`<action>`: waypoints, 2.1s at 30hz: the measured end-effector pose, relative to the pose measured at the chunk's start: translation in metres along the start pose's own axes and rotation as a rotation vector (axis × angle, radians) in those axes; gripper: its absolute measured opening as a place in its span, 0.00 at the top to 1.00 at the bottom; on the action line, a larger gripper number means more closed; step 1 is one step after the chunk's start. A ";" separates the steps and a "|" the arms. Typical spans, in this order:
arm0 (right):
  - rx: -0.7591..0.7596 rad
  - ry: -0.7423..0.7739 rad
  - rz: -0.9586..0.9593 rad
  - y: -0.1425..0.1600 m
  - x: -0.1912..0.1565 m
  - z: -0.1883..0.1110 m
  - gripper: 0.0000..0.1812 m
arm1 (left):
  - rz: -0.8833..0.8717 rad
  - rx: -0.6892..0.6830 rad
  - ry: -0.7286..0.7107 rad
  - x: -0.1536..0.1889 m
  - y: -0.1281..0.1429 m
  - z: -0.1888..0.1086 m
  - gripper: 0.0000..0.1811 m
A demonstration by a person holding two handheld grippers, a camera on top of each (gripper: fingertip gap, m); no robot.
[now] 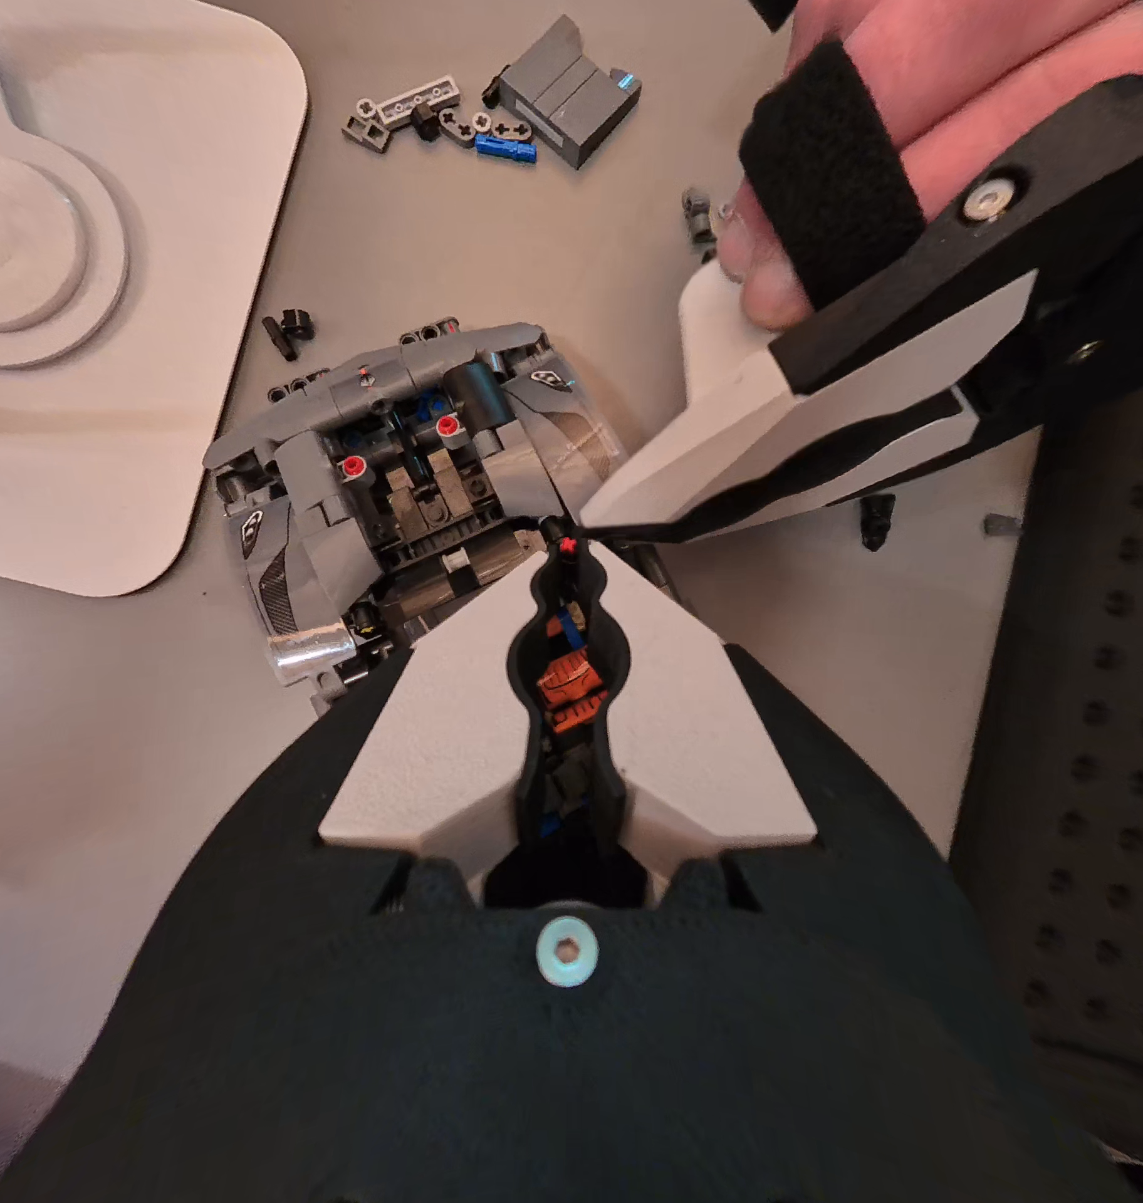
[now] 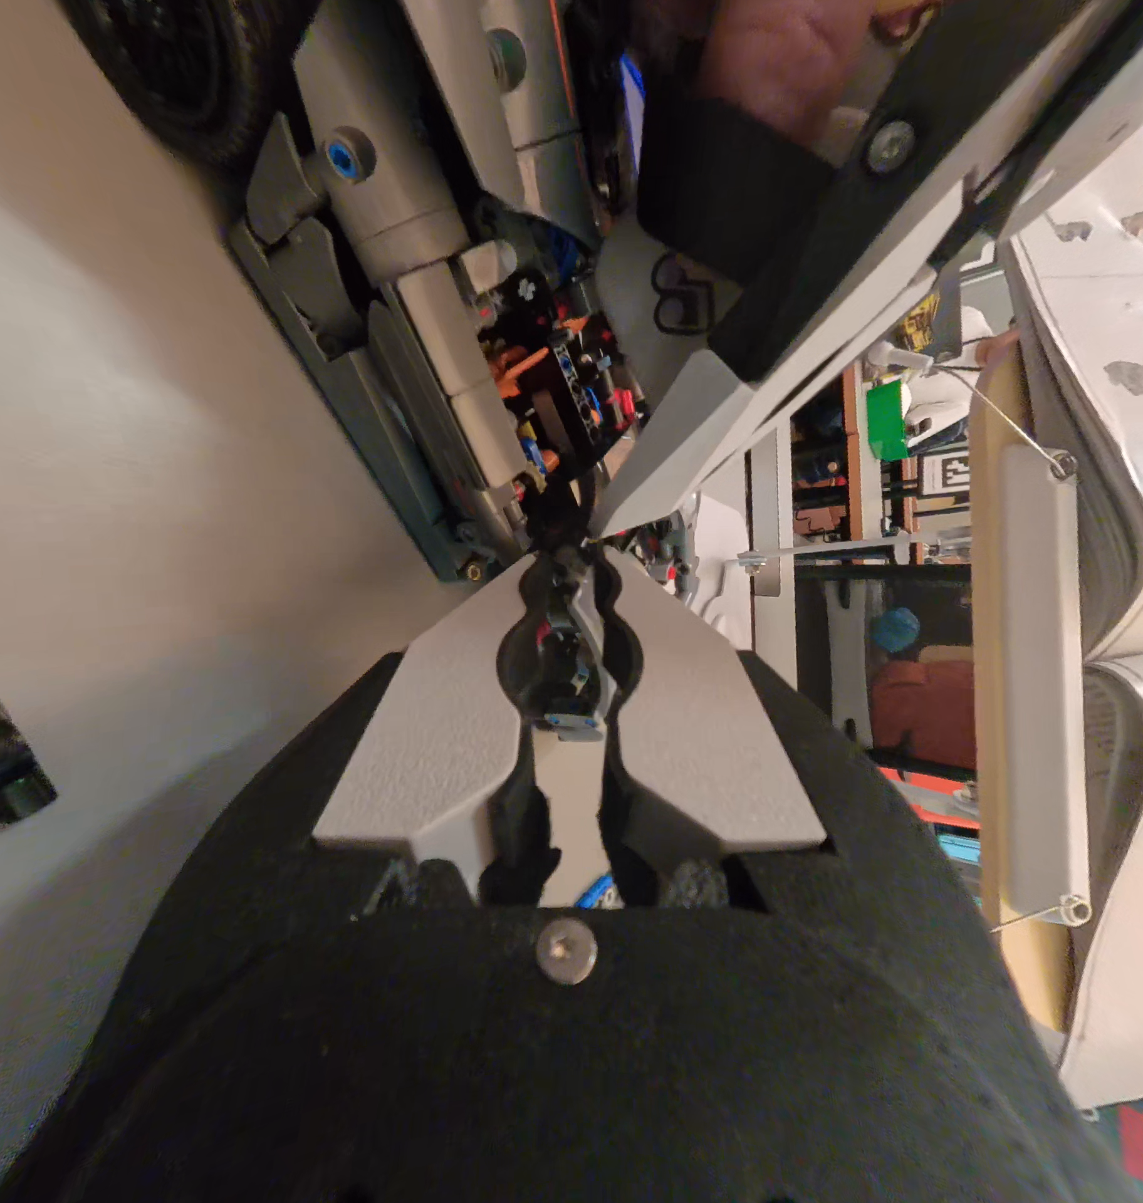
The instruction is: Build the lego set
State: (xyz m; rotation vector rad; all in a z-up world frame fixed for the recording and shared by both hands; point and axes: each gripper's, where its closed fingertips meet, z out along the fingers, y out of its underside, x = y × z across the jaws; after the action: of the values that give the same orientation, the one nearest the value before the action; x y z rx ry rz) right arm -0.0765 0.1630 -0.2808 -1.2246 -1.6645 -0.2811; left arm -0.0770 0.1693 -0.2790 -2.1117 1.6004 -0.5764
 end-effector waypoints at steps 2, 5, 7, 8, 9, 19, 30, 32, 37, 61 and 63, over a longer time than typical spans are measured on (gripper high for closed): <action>0.008 -0.018 0.037 0.002 0.002 0.001 0.89 | -0.001 0.001 0.001 0.000 0.000 0.000 1.00; 0.023 -0.039 0.018 0.002 -0.002 0.001 0.92 | 0.013 -0.007 -0.003 0.002 0.000 0.001 1.00; 0.019 -0.047 0.053 0.003 0.001 0.002 0.90 | 0.017 -0.009 -0.011 0.001 0.000 0.001 1.00; 0.019 -0.048 0.074 0.003 0.003 0.002 0.87 | 0.010 -0.006 -0.006 0.001 0.000 0.001 1.00; 0.018 -0.057 0.096 0.004 0.003 0.003 0.86 | 0.003 -0.006 -0.002 0.001 0.000 0.002 1.00; -0.004 -0.092 0.163 0.005 0.002 0.006 0.89 | 0.009 -0.004 -0.013 0.000 0.000 0.002 1.00; 0.163 -0.159 0.410 0.034 0.051 -0.038 0.79 | 0.047 0.120 -0.186 -0.009 -0.019 -0.056 0.81; 0.164 -0.195 0.517 0.049 0.056 -0.040 0.80 | 0.030 0.087 -0.235 -0.004 -0.010 -0.070 0.72; 0.037 -0.359 0.616 0.080 0.030 -0.031 0.76 | -0.023 -0.025 -0.320 0.030 0.018 -0.078 0.56; -0.068 -0.522 0.602 0.071 -0.014 0.003 0.85 | -0.215 -0.222 -0.752 0.028 0.135 -0.091 0.27; -0.063 -0.533 0.592 0.069 -0.016 0.002 0.86 | -0.179 -0.216 -0.728 0.024 0.139 -0.091 0.25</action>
State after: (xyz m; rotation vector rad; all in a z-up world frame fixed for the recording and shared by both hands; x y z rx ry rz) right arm -0.0216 0.1863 -0.3187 -1.8859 -1.6326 0.3933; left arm -0.2316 0.1049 -0.2813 -2.2525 1.0937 0.3180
